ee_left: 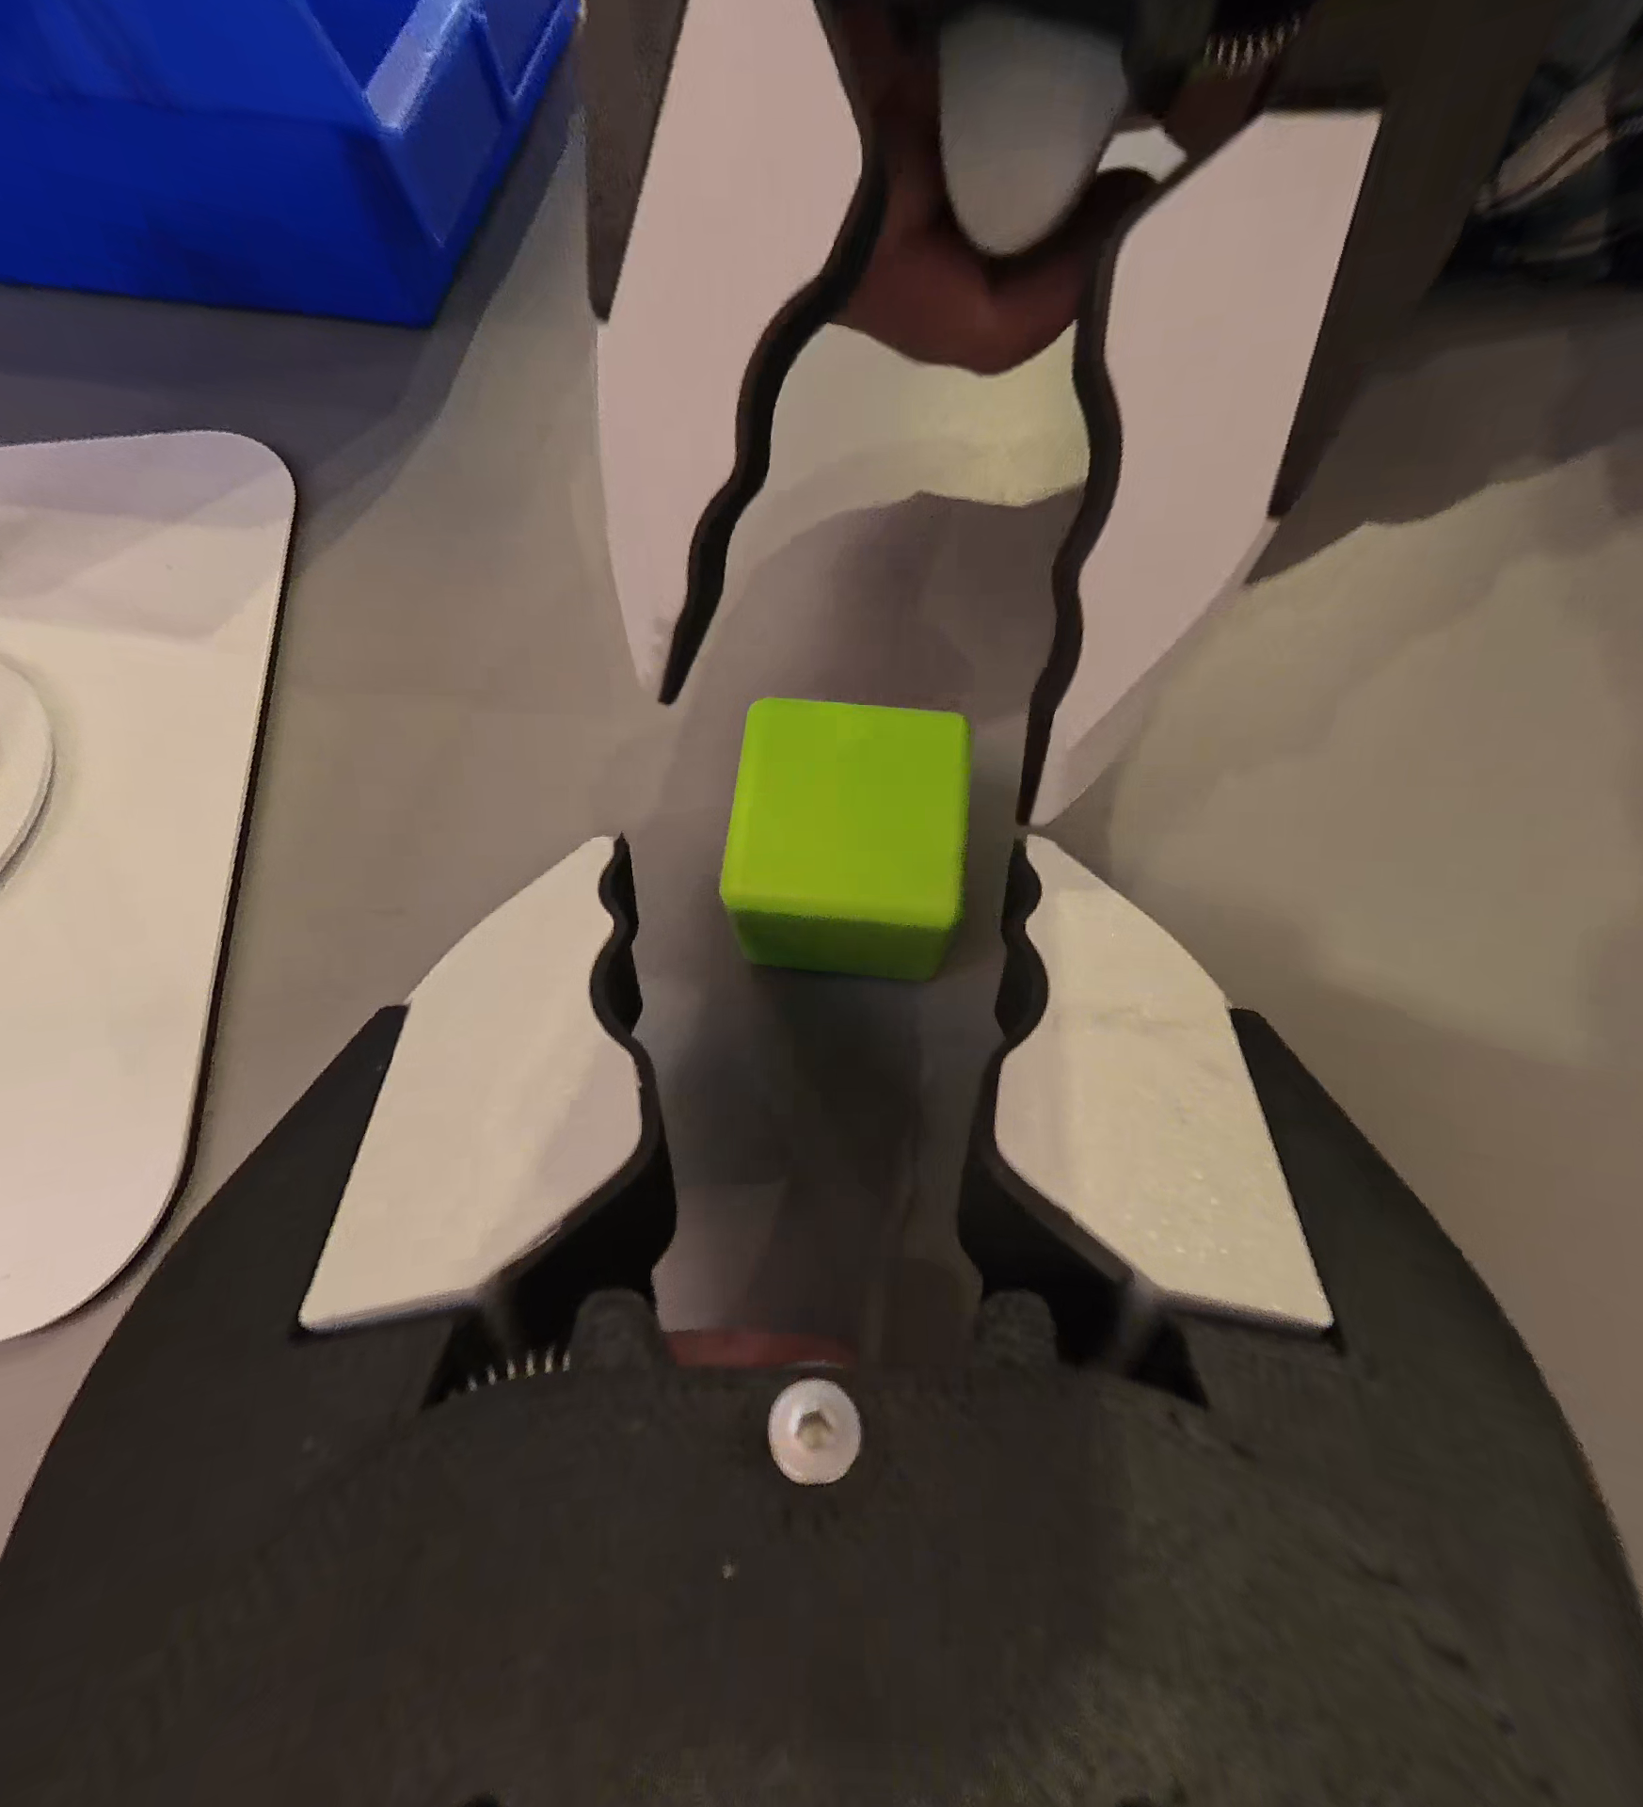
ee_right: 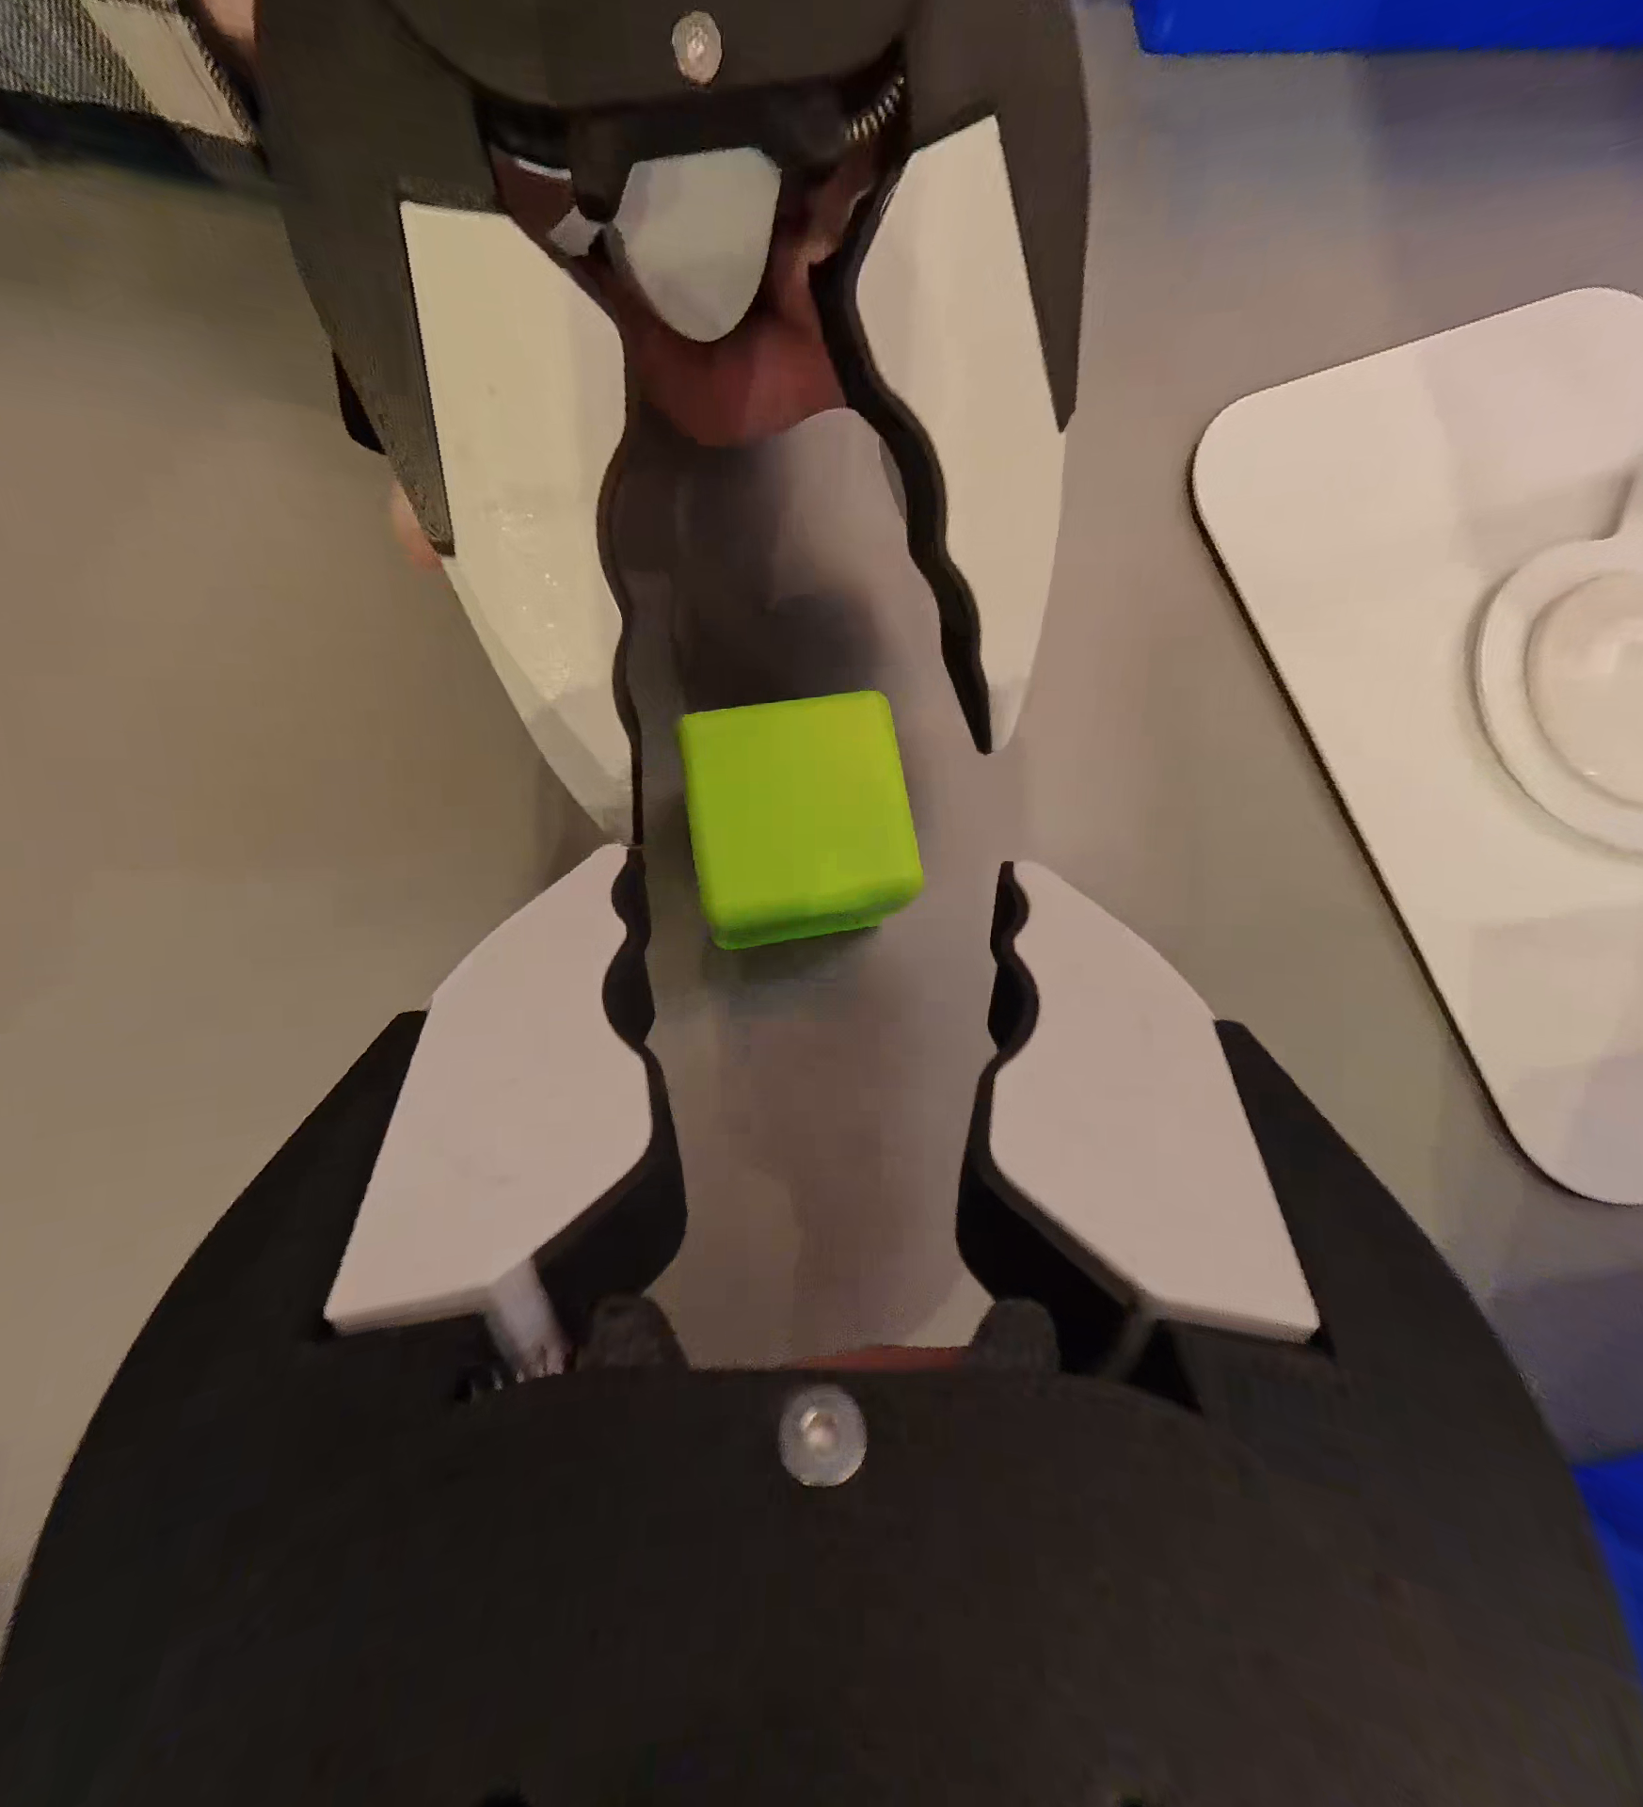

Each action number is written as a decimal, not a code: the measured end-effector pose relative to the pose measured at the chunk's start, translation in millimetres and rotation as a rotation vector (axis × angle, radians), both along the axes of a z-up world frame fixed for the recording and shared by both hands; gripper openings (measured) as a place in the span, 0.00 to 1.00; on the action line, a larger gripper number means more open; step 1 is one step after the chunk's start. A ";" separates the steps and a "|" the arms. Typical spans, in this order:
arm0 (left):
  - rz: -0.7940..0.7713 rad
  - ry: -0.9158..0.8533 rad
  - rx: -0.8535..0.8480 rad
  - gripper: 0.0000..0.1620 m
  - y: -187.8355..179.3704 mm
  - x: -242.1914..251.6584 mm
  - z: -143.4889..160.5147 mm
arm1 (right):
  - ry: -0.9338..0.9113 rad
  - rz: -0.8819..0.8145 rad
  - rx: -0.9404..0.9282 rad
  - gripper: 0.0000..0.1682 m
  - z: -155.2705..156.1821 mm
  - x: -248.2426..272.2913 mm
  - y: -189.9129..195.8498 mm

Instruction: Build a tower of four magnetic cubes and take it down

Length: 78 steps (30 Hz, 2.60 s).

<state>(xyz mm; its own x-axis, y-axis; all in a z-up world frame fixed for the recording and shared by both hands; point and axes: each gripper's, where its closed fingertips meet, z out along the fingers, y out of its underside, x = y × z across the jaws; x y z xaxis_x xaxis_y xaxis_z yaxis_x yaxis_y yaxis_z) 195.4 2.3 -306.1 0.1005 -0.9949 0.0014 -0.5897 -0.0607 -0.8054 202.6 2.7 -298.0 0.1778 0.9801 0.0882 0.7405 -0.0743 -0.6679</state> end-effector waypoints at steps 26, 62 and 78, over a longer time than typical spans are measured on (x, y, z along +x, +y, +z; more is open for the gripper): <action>0.142 0.110 0.061 0.00 34.5 -37.9 -15.1 | 0.238 -0.345 0.096 0.30 91.7 80.5 63.6; 0.117 0.183 0.071 0.00 32.4 -35.9 -24.9 | -0.153 -1.161 0.135 0.32 44.1 293.1 181.2; 0.135 0.184 0.086 0.00 34.6 -36.4 -24.8 | 0.180 -0.421 0.358 0.00 50.0 35.6 76.8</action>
